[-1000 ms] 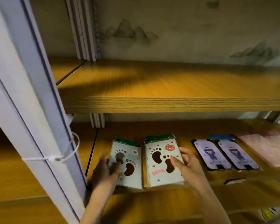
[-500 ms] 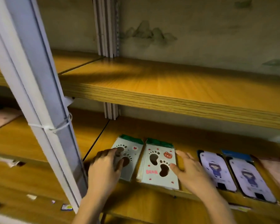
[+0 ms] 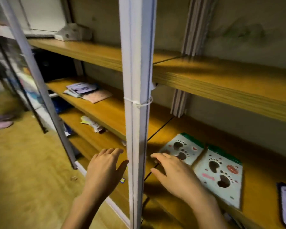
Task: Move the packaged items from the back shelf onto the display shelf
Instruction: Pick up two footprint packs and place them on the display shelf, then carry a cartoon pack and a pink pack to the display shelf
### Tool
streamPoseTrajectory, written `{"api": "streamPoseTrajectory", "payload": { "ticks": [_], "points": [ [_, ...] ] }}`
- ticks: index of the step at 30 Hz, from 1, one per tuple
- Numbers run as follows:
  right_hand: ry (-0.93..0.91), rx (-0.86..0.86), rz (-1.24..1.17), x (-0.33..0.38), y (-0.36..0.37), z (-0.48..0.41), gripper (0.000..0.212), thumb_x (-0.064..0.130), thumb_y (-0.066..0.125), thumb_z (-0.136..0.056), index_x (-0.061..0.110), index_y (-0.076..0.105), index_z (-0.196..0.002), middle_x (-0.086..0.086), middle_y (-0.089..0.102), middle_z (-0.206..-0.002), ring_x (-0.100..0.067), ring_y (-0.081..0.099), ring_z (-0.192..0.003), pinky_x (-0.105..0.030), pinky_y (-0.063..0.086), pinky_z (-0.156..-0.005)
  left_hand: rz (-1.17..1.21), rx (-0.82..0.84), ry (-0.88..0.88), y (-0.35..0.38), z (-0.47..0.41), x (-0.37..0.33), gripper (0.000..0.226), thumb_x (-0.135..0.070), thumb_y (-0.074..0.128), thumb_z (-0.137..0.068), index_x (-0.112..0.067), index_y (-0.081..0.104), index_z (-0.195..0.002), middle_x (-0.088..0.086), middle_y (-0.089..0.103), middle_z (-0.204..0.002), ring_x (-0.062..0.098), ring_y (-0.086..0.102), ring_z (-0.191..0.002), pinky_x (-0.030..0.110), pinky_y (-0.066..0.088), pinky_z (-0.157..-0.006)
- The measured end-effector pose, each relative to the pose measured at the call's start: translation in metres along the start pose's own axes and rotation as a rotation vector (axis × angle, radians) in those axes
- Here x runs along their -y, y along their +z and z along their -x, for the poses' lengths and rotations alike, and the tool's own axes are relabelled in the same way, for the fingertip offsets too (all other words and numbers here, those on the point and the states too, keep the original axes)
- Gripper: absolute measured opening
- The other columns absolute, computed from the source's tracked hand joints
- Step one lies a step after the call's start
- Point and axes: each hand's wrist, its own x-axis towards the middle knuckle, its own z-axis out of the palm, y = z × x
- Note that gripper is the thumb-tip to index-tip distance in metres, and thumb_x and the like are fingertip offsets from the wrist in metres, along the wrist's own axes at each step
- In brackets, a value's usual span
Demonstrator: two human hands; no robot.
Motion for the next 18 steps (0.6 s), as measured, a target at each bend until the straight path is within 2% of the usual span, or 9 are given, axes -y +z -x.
{"api": "streamPoseTrajectory", "payload": {
  "ticks": [5, 9, 14, 18],
  "points": [
    [-0.214, 0.027, 0.05, 0.059, 0.026, -0.036, 0.044, 0.039, 0.043, -0.094, 0.032, 0.037, -0.136, 0.011, 0.047, -0.137, -0.012, 0.045, -0.124, -0.034, 0.041, -0.099, -0.058, -0.038, -0.14, -0.032, 0.014, 0.058, 0.03, -0.036, 0.063, -0.081, -0.019, 0.065, -0.106, 0.002, 0.072, -0.1, 0.027, 0.064, -0.095, 0.039, 0.052, -0.074],
    [-0.286, 0.032, 0.085, 0.097, 0.043, -0.065, 0.045, 0.042, 0.042, -0.093, 0.034, 0.035, -0.137, 0.012, 0.047, -0.136, -0.011, 0.043, -0.125, -0.033, 0.041, -0.099, -0.094, -0.077, -0.196, -0.053, 0.017, 0.102, 0.031, -0.037, 0.06, -0.083, -0.019, 0.063, -0.107, 0.001, 0.071, -0.104, 0.025, 0.063, -0.097, 0.036, 0.051, -0.073],
    [-0.271, 0.06, 0.061, 0.141, 0.063, -0.107, 0.046, 0.041, 0.043, -0.093, 0.033, 0.034, -0.137, 0.012, 0.047, -0.137, -0.009, 0.044, -0.125, -0.029, 0.041, -0.098, -0.064, -0.09, -0.216, -0.067, 0.006, 0.161, 0.038, -0.041, 0.052, -0.087, -0.022, 0.056, -0.121, -0.003, 0.064, -0.12, 0.017, 0.057, -0.11, 0.029, 0.047, -0.085],
    [-0.173, 0.027, 0.032, 0.182, 0.077, -0.143, 0.047, 0.043, 0.044, -0.093, 0.035, 0.033, -0.138, 0.012, 0.044, -0.14, -0.009, 0.042, -0.127, -0.028, 0.04, -0.099, -0.059, -0.076, -0.171, -0.08, -0.013, 0.223, 0.036, -0.042, 0.052, -0.087, -0.023, 0.057, -0.117, -0.006, 0.066, -0.111, 0.014, 0.059, -0.103, 0.026, 0.048, -0.081]
  ]
}}
